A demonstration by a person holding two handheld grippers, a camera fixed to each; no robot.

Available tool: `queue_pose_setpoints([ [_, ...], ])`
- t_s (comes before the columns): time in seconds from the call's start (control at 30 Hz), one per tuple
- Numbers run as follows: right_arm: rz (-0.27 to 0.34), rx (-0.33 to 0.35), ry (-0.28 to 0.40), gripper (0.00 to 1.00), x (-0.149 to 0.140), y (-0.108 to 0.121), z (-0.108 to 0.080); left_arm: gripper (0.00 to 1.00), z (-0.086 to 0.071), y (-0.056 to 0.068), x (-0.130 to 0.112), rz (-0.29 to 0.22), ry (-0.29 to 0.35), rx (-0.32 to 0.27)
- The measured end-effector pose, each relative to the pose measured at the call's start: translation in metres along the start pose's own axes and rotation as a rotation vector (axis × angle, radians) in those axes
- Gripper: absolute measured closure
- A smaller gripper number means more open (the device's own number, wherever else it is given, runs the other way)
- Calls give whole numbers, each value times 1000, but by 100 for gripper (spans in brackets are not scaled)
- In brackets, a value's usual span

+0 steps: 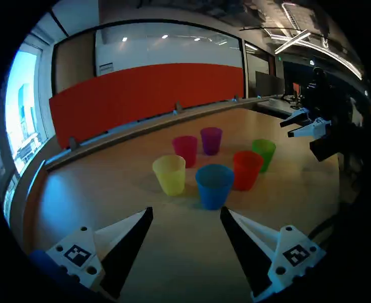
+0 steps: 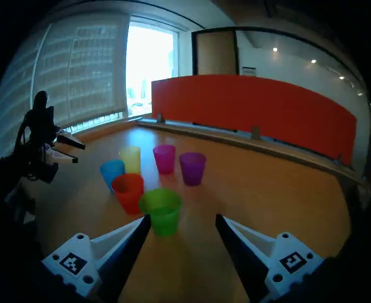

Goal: Pour water

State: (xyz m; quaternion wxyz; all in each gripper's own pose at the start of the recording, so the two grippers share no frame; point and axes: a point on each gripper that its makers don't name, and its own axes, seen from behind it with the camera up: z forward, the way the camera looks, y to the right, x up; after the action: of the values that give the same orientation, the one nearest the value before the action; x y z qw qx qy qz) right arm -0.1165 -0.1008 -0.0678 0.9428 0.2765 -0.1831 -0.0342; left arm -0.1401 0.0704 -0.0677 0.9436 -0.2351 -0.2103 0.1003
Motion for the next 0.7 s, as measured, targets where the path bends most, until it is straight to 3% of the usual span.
queue_pose_setpoints([
  [0.3,14,-128,162,1,39,11,-23,1,-16,-28,15,-25,121,149],
  [0.47,32,-200,231,1,55,20,-30,0,-27,-32,32,5,184,194],
  [0.7,84,-341,340,1,78,49,-46,1,-41,-48,55,28,268,307],
])
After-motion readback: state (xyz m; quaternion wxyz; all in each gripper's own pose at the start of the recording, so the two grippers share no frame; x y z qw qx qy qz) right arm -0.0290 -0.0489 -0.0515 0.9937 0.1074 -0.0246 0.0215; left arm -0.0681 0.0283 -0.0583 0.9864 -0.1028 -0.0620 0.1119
